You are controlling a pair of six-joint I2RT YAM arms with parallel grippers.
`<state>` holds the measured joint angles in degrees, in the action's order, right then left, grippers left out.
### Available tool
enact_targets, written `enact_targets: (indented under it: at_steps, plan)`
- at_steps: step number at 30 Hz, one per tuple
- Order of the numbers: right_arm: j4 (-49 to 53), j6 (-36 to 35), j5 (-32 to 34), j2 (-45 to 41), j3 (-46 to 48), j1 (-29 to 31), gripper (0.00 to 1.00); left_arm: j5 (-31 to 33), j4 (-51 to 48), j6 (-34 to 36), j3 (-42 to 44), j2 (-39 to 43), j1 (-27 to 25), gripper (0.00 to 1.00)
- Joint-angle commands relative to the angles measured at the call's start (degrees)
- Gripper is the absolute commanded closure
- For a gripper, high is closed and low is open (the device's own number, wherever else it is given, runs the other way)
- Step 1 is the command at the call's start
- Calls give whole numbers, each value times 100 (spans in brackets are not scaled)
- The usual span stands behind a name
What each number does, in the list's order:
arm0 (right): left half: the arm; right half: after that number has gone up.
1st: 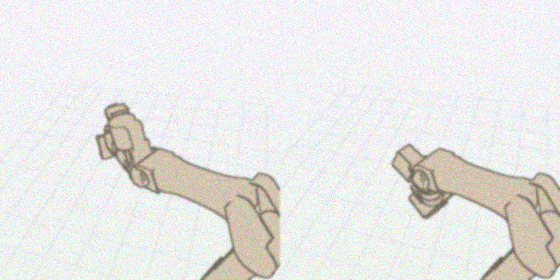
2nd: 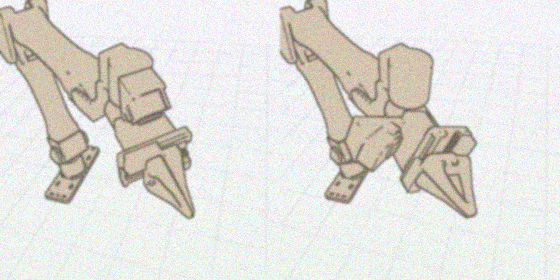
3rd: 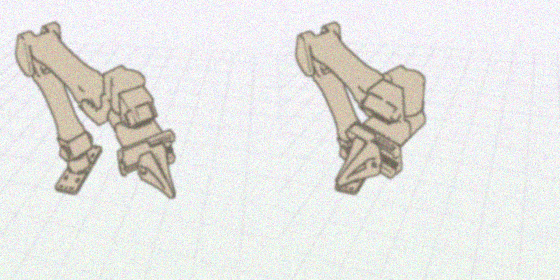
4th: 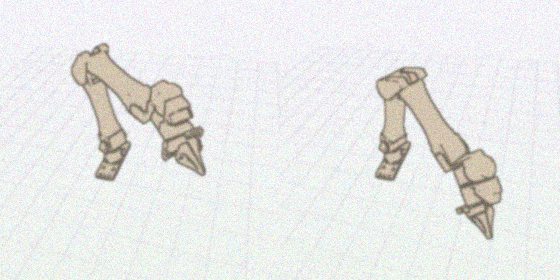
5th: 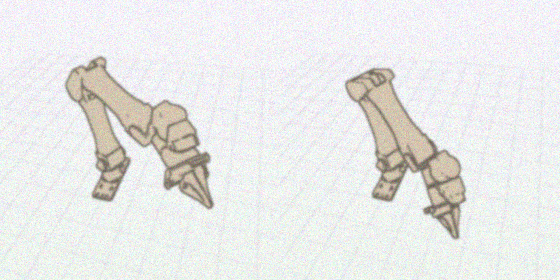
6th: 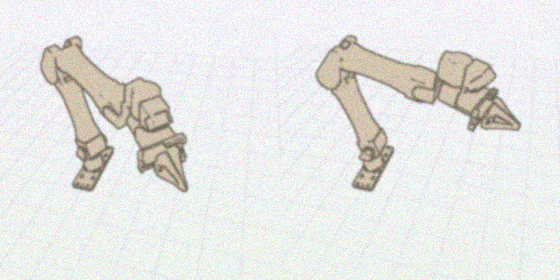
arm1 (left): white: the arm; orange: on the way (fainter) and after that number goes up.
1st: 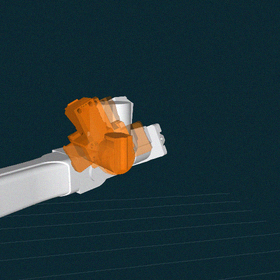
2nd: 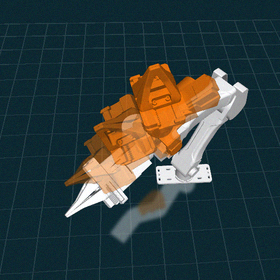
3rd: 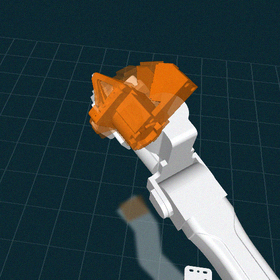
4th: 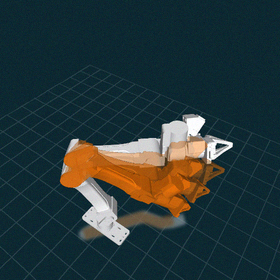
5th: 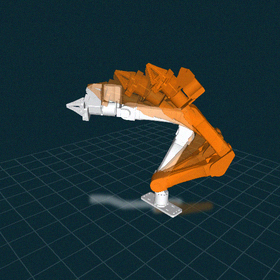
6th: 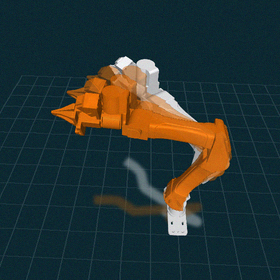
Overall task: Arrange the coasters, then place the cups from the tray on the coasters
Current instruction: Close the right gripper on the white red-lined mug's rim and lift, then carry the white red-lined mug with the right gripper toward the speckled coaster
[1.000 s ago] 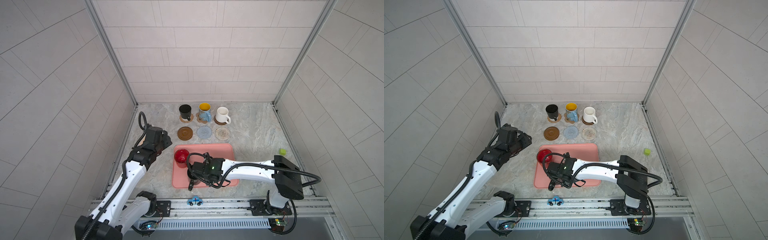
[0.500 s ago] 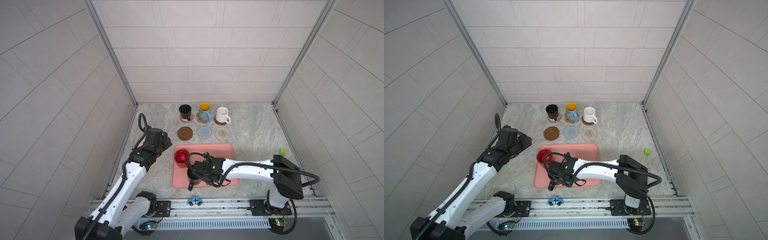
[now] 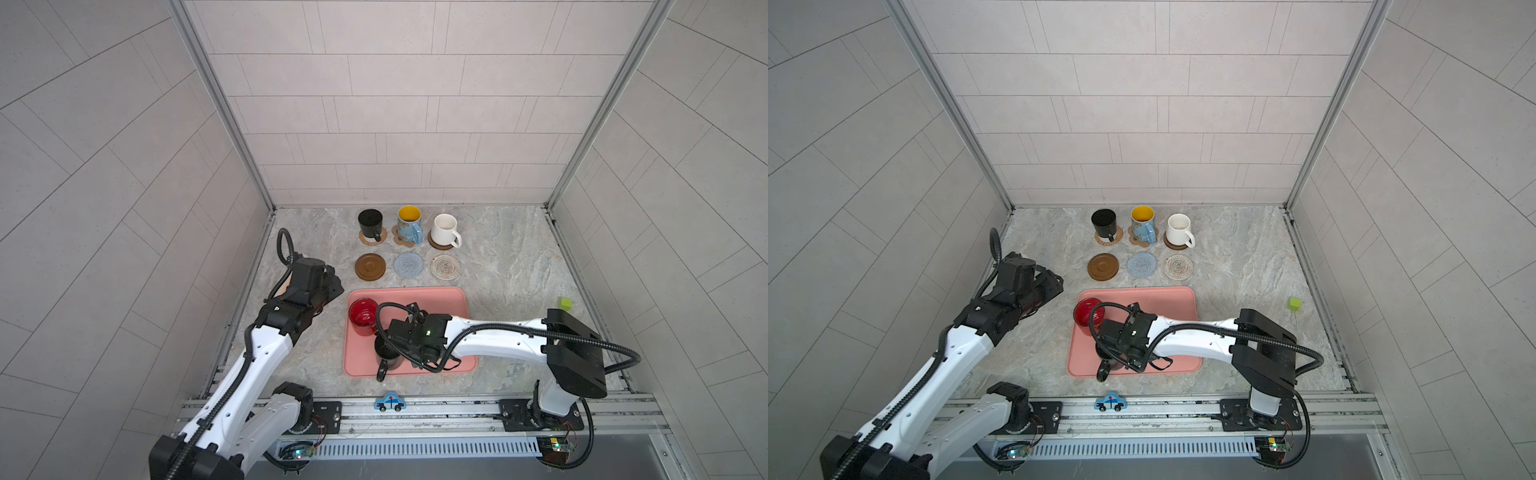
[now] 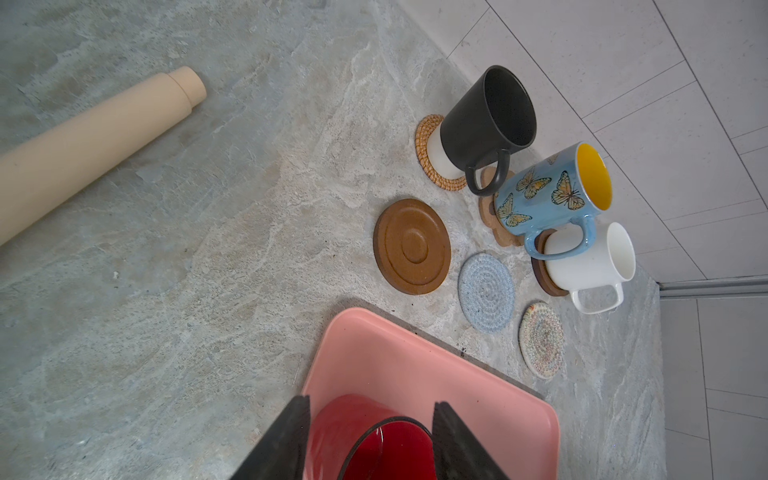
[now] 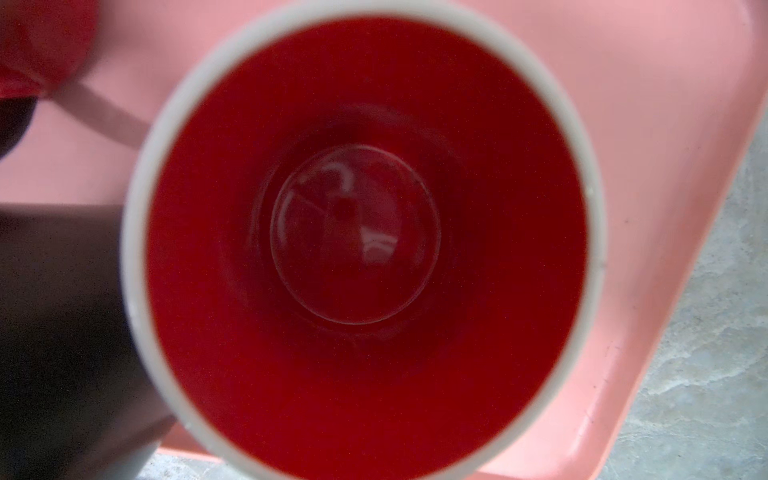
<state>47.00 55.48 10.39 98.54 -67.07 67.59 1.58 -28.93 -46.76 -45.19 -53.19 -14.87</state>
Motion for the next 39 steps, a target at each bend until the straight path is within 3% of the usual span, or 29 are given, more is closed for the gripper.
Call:
enact_targets:
  at_steps: [1, 20, 29, 39]
  plan:
    - [2, -11, 169, -142, 97, -45, 89, 140, -16, -70, 19, 111, 36, 46]
    - [265, -645, 361, -883, 229, -517, 92, 136, -23, -140, -3, 108, 34, 46]
    - [286, -1634, 288, -1104, 67, -1179, 93, 158, -84, -118, -104, 133, 37, 46]
    - [-20, -3028, 72, -1194, -295, -2323, 93, 167, -183, -108, -96, 257, 37, 46]
